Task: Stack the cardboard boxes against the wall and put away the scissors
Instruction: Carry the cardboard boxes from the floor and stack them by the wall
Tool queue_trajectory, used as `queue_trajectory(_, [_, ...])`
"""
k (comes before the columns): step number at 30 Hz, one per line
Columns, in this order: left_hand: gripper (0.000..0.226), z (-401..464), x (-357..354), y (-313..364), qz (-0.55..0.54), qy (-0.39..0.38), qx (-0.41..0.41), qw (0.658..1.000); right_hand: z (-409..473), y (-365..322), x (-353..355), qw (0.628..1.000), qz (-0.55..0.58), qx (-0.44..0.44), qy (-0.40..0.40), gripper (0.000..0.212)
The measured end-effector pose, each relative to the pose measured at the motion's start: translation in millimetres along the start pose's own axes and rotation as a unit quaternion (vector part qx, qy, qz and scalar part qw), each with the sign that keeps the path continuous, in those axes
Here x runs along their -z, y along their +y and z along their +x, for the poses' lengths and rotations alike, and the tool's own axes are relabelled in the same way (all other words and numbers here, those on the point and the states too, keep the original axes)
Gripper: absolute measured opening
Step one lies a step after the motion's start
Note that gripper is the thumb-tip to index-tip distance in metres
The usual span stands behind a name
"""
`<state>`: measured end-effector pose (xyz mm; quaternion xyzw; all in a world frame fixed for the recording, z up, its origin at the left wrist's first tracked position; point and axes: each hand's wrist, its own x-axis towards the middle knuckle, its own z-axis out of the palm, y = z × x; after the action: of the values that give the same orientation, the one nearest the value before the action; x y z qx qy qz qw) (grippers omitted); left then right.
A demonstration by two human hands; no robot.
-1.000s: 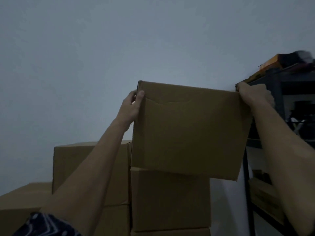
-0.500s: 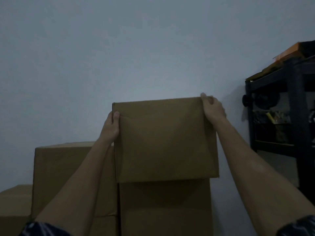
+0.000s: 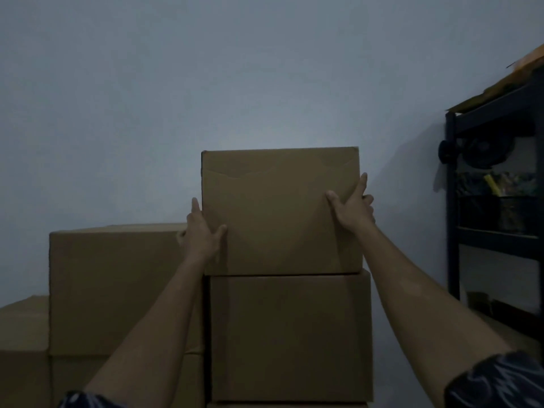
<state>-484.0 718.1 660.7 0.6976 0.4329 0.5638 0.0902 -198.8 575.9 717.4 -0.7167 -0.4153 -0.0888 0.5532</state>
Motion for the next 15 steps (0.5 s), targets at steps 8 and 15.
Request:
queue_trajectory(8, [0.081, -5.1, -3.0, -5.8, 0.064, 0.019, -0.011, 0.998, -13.0, 16.9, -5.1, 0.991, 0.12, 0.045, -0.05, 0.108])
queue_trajectory(15, [0.093, -12.8, 1.1, 5.2, 0.129, -0.061, 0.015, 0.99, -16.1, 13.8, -7.1, 0.998, 0.052, 0.019, -0.017, 0.107])
